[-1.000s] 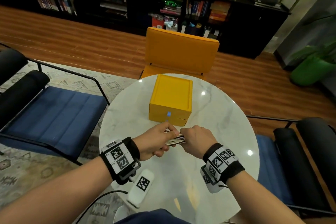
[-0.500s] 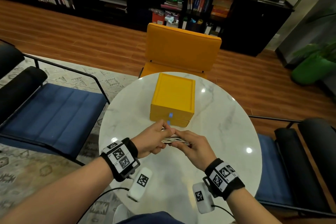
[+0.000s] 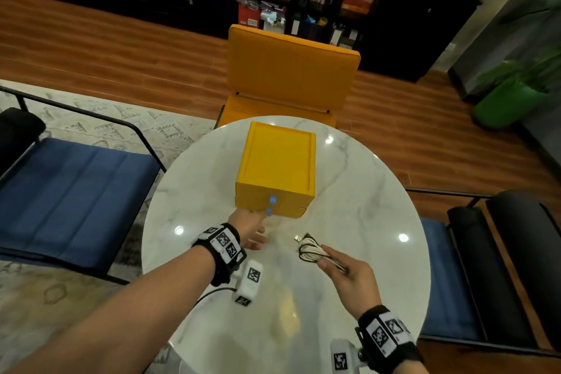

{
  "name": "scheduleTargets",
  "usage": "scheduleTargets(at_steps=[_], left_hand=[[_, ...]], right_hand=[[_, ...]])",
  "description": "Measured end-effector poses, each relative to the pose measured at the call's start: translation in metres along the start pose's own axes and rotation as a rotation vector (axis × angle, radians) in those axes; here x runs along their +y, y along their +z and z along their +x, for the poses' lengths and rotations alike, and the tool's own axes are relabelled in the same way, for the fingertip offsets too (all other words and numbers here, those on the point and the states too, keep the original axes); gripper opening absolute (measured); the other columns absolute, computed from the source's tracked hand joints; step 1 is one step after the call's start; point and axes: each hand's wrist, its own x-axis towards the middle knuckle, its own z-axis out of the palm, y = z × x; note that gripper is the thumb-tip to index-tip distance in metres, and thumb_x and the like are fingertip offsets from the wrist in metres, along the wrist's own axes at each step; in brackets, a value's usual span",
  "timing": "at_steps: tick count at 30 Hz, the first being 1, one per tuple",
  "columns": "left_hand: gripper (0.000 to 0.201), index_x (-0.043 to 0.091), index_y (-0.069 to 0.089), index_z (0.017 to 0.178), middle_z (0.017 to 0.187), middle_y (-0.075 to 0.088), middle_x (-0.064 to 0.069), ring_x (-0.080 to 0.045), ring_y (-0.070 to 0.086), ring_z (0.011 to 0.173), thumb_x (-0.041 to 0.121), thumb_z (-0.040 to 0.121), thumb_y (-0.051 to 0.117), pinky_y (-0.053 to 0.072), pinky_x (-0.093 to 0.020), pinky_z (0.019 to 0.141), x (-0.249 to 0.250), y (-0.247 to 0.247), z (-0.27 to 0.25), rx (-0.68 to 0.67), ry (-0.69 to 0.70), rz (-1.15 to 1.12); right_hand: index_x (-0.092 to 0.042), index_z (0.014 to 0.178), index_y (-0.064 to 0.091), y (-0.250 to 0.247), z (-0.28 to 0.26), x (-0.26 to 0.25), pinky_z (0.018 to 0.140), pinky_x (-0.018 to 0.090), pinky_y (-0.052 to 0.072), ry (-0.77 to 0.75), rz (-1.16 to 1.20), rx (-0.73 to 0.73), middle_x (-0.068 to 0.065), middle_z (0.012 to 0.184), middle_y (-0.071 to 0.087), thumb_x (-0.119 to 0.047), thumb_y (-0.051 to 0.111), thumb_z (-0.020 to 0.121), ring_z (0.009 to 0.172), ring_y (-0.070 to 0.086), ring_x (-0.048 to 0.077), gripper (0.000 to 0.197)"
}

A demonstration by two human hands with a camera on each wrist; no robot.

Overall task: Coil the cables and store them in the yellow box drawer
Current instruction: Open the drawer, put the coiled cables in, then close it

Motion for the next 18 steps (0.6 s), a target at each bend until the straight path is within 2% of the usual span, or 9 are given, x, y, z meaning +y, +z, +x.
scheduleTargets(at_steps=[3, 7, 10, 12, 14, 16, 18], left_hand=[[0.033, 0.012, 0.055, 0.103, 0.101, 0.063, -0.017, -0.029, 0.064, 0.064, 0.043, 0.093, 0.056, 0.050, -0.031, 0.050, -0.002, 0.011, 0.028, -0.005, -0.083, -0.083], [0.028, 0.007, 0.056, 0.099, 0.085, 0.065, -0.013, -0.026, 0.061, 0.057, 0.034, 0.099, 0.053, 0.043, -0.027, 0.043, -0.004, 0.019, 0.054, 0.016, -0.102, -0.098], [0.023, 0.009, 0.056, 0.089, 0.074, 0.060, -0.009, -0.022, 0.057, 0.055, 0.028, 0.102, 0.049, 0.039, -0.026, 0.046, -0.004, 0.019, 0.055, 0.029, -0.116, -0.064], [0.023, 0.012, 0.055, 0.084, 0.072, 0.059, -0.008, -0.021, 0.055, 0.054, 0.027, 0.101, 0.048, 0.038, -0.025, 0.048, -0.012, 0.018, 0.047, 0.012, -0.136, -0.044], [0.021, 0.012, 0.058, 0.086, 0.072, 0.060, -0.007, -0.020, 0.054, 0.052, 0.026, 0.100, 0.050, 0.041, -0.023, 0.049, -0.027, 0.016, 0.036, 0.005, -0.136, -0.004], [0.018, 0.012, 0.061, 0.089, 0.073, 0.061, -0.006, -0.018, 0.054, 0.051, 0.022, 0.099, 0.051, 0.042, -0.022, 0.049, -0.045, 0.014, 0.024, 0.000, -0.122, 0.021], [0.017, 0.013, 0.062, 0.089, 0.072, 0.061, -0.005, -0.017, 0.053, 0.051, 0.021, 0.099, 0.051, 0.041, -0.021, 0.049, -0.059, 0.012, 0.012, -0.009, -0.122, 0.016]], right_hand=[[-0.035, 0.108, 0.072, -0.008, -0.008, 0.009, 0.080, -0.002, 0.043, 0.007, -0.010, 0.002, -0.040, 0.087, 0.070, -0.017, 0.078, 0.086, 0.095, 0.065, -0.016, 0.029], [-0.035, 0.109, 0.072, -0.011, -0.014, 0.011, 0.081, 0.002, 0.046, -0.017, -0.022, -0.016, -0.036, 0.097, 0.072, -0.015, 0.078, 0.086, 0.095, 0.068, -0.009, 0.032], [-0.033, 0.110, 0.073, -0.011, -0.008, 0.004, 0.082, 0.002, 0.045, -0.018, -0.008, -0.038, -0.036, 0.097, 0.071, -0.016, 0.078, 0.085, 0.096, 0.068, -0.010, 0.030], [-0.029, 0.112, 0.074, -0.009, 0.002, -0.006, 0.082, -0.001, 0.043, -0.012, 0.006, -0.048, -0.030, 0.093, 0.074, -0.017, 0.078, 0.086, 0.097, 0.066, -0.012, 0.029], [-0.027, 0.114, 0.074, -0.004, 0.017, -0.018, 0.082, -0.001, 0.043, -0.018, 0.011, -0.054, -0.022, 0.099, 0.073, -0.018, 0.077, 0.087, 0.097, 0.065, -0.012, 0.029], [-0.025, 0.117, 0.073, 0.005, 0.036, -0.028, 0.084, 0.004, 0.046, -0.060, -0.035, -0.066, -0.015, 0.101, 0.074, -0.022, 0.076, 0.088, 0.096, 0.067, -0.008, 0.029], [-0.025, 0.120, 0.073, 0.020, 0.055, -0.036, 0.087, 0.014, 0.050, -0.141, -0.122, -0.095, -0.008, 0.104, 0.075, -0.026, 0.075, 0.090, 0.096, 0.068, 0.000, 0.030]])
